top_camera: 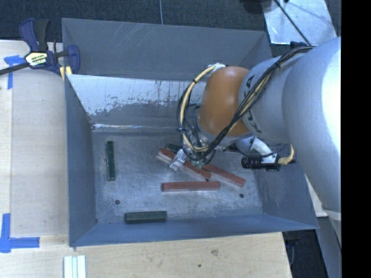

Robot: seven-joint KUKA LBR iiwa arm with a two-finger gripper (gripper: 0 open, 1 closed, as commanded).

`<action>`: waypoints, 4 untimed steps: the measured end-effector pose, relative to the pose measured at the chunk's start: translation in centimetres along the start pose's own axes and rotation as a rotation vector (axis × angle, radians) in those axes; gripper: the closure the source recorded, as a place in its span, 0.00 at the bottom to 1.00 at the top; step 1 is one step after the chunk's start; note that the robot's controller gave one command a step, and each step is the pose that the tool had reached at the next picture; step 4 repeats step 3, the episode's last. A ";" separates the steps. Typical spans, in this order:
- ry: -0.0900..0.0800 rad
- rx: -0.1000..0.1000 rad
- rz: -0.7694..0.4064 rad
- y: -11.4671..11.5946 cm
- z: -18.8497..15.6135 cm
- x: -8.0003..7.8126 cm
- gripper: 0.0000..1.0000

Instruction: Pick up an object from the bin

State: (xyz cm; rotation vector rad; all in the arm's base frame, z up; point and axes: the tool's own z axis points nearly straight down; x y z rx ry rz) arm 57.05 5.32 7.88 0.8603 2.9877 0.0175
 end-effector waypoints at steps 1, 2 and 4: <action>0.000 0.000 0.000 0.0 0.0 0.0 1.00; 0.004 0.002 0.000 0.0 -0.1 0.0 1.00; 0.012 0.009 -0.001 0.0 -0.2 0.0 1.00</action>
Offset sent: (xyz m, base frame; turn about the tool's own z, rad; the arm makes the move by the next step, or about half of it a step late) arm 0.0001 0.0001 0.0049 -0.0003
